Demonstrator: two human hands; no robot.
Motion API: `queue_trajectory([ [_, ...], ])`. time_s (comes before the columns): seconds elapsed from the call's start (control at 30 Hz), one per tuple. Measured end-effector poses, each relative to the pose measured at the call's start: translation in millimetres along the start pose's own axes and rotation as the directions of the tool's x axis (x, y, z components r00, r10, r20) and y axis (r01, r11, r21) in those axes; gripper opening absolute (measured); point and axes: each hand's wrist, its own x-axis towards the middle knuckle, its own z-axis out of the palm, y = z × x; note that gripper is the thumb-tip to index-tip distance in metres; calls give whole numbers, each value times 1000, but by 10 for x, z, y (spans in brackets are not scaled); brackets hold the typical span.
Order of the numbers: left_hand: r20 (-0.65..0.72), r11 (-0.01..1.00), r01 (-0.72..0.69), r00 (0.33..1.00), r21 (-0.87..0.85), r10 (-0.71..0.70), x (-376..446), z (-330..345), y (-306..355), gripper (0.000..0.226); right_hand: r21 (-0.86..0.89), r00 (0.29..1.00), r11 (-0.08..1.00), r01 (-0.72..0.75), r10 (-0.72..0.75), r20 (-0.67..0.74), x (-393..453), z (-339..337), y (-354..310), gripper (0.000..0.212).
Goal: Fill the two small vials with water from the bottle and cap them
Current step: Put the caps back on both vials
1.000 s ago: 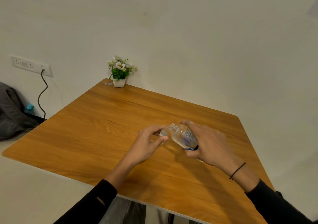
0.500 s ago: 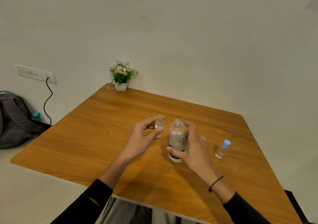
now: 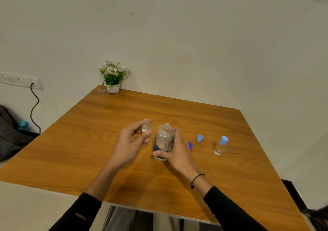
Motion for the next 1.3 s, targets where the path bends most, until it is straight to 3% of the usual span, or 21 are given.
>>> queue_trajectory([
  [0.1, 8, 1000, 2, 1000, 15, -2, 3, -17, -5, 42, -101, 994, 995, -7, 18, 104, -75, -148, -8, 100],
  [0.27, 7, 1000, -11, 1000, 27, 11, -6, -56, 16, 41, -405, 997, 912, 60, -34, 71, 11, -663, 60, 52],
  [0.4, 1, 999, -26, 1000, 32, 26, -4, -87, 76, 40, -727, 992, 686, 7, 87, 93, 450, -859, 198, 49],
  [0.5, -1, 999, -34, 999, 35, 35, -15, -100, 120, 40, -832, 963, 555, 18, 215, 164, 636, -773, 287, 43],
  [0.6, -3, 997, -47, 999, 57, 48, -16, -104, 182, 40, -805, 942, 593, -19, 279, 183, 716, -668, 328, 25],
  [0.67, -9, 996, -56, 998, 72, 56, -2, -97, 215, 40, -771, 960, 636, -41, 240, 146, 735, -653, 362, 35],
  [0.73, -4, 995, -66, 998, 74, 67, 16, -86, 248, 40, -700, 990, 713, -42, 124, 66, 738, -691, 363, 45],
  [0.83, -2, 995, -76, 997, 69, 77, 55, -61, 268, 40, -515, 997, 856, 37, -68, -42, 737, -833, 222, 24],
  [0.93, -2, 995, -75, 997, 69, 76, 85, -16, 274, 41, -217, 976, 957, 192, -210, -59, 673, -959, -101, 22],
  [1.0, 1, 994, -78, 997, 72, 78, 94, 10, 293, 41, -13, 961, 965, 262, -262, -90, 601, -958, -373, 20],
  [1.13, 6, 991, -88, 996, 103, 88, 100, 37, 335, 45, 137, 913, 908, 395, -373, -166, 458, -845, -840, 18],
  [1.3, -4, 989, -106, 994, 104, 107, 116, 59, 371, 46, 23, 857, 857, 516, -515, -19, 454, -721, -1055, 22],
])
